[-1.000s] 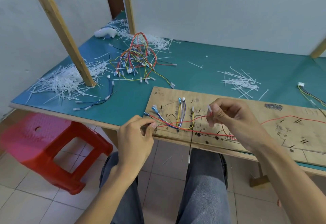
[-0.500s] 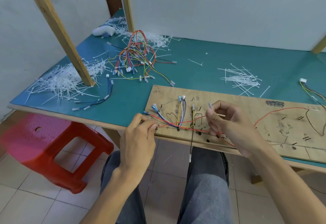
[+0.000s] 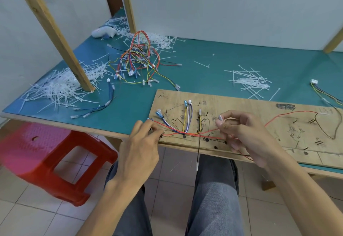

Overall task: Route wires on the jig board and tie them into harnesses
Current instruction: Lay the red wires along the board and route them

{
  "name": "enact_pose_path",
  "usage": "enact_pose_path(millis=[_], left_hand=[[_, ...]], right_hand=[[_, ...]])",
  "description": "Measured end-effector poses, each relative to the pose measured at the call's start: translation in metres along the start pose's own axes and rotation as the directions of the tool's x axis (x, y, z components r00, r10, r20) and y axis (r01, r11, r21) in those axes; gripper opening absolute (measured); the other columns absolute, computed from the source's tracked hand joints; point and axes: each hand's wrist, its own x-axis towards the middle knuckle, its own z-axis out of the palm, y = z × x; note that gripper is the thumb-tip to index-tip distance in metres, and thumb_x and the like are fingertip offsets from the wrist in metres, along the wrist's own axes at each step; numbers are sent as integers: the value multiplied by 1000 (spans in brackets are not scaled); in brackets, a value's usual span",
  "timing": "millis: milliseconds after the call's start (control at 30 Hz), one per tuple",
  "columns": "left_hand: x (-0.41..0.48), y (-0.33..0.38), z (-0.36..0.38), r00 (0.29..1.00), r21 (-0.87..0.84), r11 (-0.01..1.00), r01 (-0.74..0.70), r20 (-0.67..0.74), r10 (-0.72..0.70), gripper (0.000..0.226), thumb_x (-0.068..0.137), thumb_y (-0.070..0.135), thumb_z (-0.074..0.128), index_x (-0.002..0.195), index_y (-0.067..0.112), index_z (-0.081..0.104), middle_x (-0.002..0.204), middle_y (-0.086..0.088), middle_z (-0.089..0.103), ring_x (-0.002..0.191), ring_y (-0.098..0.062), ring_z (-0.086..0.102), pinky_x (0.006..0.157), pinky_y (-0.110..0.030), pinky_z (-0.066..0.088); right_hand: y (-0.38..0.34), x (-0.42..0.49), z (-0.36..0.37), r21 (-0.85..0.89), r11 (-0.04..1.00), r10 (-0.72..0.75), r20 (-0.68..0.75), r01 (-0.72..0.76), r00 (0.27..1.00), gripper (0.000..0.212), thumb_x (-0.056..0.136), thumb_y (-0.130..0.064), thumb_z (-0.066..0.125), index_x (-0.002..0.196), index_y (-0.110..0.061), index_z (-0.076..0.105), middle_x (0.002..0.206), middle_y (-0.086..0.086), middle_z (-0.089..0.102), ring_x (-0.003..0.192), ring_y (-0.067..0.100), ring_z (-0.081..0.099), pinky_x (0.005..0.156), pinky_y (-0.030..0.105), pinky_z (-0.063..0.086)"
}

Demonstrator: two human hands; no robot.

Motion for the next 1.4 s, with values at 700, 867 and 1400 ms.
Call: enact_pose_path(millis=[700,867,1400], left_hand=[[-12,56,19,936,113,941,-318,196,293,86,72,10,76,154,12,49,149,-2,55,131,-25,54,107,-44,42],[-12,58,21,933,175,925,-337,193,303,83,74,13,69,155,9,48,148,-5,54,130,-28,51,106,-46,37],[-7,58,21,925,171,926,-336,247,290,90,66,14,82,152,8,53,141,-4,59,124,-29,50,97,-48,36]], right_hand=[[-1,13,1,-4,987,156,-166,-159,974,19,86,-3,84,83,-6,66,73,16,74,57,29,74,51,32,59],[-5,28,-3,-159,967,171,-164,-197,971,28,78,-19,93,79,-6,69,72,19,76,58,29,76,45,26,54],[-28,60,-5,17,944,327,105,-330,939,13,95,6,69,109,6,71,96,25,78,80,25,80,59,25,63]])
